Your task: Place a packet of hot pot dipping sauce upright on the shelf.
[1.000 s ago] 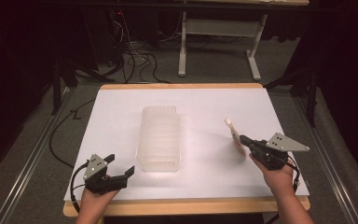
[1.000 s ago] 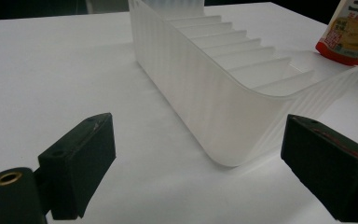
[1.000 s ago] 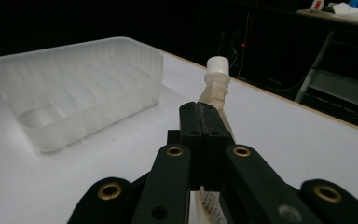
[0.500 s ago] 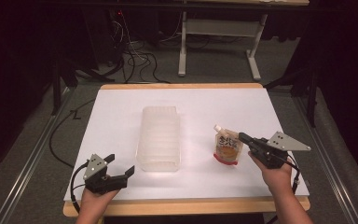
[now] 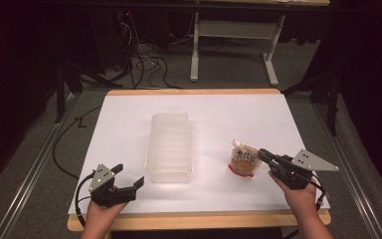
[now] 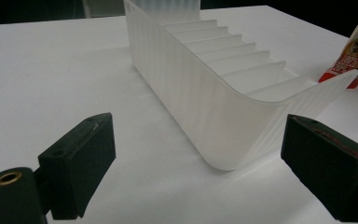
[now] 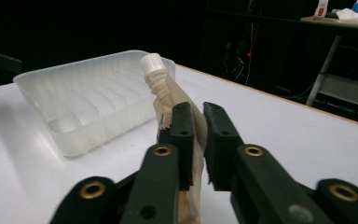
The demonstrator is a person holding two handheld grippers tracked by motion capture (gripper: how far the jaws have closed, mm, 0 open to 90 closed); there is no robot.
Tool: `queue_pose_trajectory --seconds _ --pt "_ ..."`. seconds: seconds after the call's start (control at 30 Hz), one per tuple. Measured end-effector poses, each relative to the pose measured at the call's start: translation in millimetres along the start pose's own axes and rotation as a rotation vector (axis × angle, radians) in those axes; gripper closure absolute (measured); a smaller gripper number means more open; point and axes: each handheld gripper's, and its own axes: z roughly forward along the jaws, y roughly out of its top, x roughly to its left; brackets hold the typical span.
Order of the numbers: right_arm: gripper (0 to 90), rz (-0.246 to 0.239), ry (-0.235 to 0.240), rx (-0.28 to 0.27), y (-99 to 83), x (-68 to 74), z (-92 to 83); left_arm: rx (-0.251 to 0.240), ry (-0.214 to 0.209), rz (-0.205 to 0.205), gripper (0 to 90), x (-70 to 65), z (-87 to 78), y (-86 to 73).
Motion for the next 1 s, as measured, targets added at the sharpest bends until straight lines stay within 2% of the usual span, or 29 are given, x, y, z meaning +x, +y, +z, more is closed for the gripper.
queue_pose_trajectory --seconds 0.03,0.07,0.2,0.33,0.57,0.6,0.7,0.83,1.0 --pt "72.6 0.019 0.006 0.009 -1.5 -0.9 0.7 0.002 -0.001 0.002 10.5 -0.2 0.2 0.1" --pt "72.6 0.019 0.006 0.009 -1.5 -0.9 0.7 0.002 -0.001 0.002 10.5 -0.3 0.5 0.1" --pt "53.4 0.06 0.026 0.05 -9.2 -4.5 5.7 0.002 -0.002 0.003 10.5 -0.3 0.5 0.3" --pt "49.1 0.101 0.051 0.114 -19.3 -9.2 14.8 0.002 -0.002 0.004 10.5 -0.6 0.7 0.4" --pt "62.0 0.095 0.078 0.176 -27.2 -9.0 30.6 0.004 -0.004 0.008 10.5 -0.3 -0.6 0.0" --pt "68.8 0.101 0.085 0.174 -27.2 -9.5 32.3 0.004 -0.005 0.007 10.5 -0.2 -0.7 -0.1" --pt "74.0 0.104 0.092 0.174 -26.9 -9.3 33.0 0.0 -0.002 0.003 10.5 0.1 -1.5 -0.5" --pt "89.8 0.086 0.101 0.174 -26.1 -7.9 31.3 -0.002 -0.001 0.003 10.5 -0.4 -2.6 -0.6" --pt "90.0 0.085 0.104 0.176 -25.2 -6.5 30.9 -0.001 -0.004 0.007 10.5 -0.9 -2.4 -0.3"
